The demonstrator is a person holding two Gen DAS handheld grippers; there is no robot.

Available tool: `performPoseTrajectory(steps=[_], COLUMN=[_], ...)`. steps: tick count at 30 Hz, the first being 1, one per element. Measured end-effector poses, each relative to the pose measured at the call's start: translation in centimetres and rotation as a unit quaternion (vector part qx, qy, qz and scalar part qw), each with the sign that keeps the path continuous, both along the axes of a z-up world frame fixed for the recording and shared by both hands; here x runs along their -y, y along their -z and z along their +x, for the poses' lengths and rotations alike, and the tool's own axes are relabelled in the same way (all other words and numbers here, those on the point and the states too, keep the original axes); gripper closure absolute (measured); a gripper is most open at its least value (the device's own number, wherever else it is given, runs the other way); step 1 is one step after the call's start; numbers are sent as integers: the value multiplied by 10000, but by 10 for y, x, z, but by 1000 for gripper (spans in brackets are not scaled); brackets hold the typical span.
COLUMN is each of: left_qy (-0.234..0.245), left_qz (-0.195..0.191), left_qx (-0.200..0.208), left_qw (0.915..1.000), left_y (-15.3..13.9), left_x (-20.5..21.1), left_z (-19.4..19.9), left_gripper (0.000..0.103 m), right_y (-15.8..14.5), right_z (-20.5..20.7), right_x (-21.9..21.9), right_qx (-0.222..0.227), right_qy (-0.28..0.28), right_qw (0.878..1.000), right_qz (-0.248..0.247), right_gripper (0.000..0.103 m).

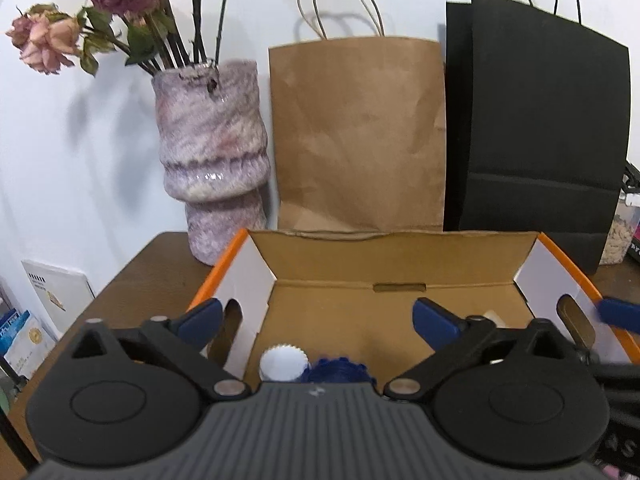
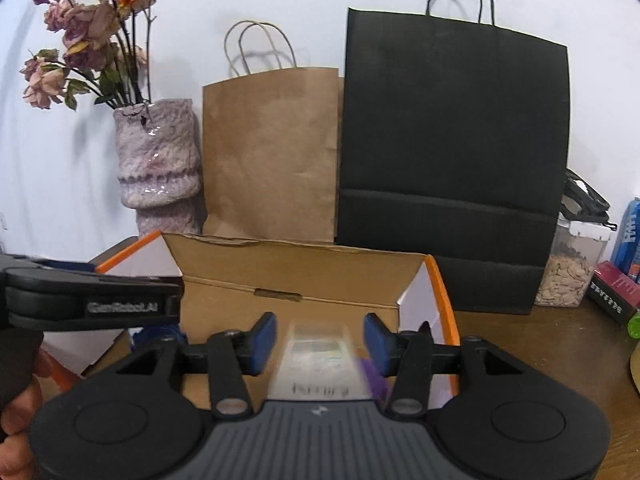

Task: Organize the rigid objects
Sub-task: 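Carry the blue cap and the remote into the red box and open both grippers, then move both tools back out of the box toward the remaining objects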

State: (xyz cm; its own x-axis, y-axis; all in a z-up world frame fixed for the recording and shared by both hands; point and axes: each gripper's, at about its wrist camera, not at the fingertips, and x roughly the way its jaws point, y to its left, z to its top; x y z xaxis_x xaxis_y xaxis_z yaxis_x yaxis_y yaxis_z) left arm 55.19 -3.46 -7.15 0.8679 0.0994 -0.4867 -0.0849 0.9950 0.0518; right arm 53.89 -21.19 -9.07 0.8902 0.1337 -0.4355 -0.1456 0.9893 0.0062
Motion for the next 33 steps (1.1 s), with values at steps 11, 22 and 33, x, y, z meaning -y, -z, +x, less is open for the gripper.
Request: performPoseTrajectory(steps=[11, 22, 33], left_qy=[-88, -69, -12], left_qz=[-46, -134, -147], left_qx=[-100, -22, 97], left_qw=[9999, 9999, 9998], left_y=[0, -7, -17], left_x=[-4, -5, -10], left_z=[2, -9, -41], left_gripper=[0, 0, 0], right_y=[0, -3, -13], right_z=[0, -8, -40], right_x=[4, 5, 9], right_qx=[37, 123, 415], right_qy=[141, 128, 64], right_qw=[9999, 9998, 9991], right_qz=[-8, -11, -73], right_gripper=[0, 0, 0])
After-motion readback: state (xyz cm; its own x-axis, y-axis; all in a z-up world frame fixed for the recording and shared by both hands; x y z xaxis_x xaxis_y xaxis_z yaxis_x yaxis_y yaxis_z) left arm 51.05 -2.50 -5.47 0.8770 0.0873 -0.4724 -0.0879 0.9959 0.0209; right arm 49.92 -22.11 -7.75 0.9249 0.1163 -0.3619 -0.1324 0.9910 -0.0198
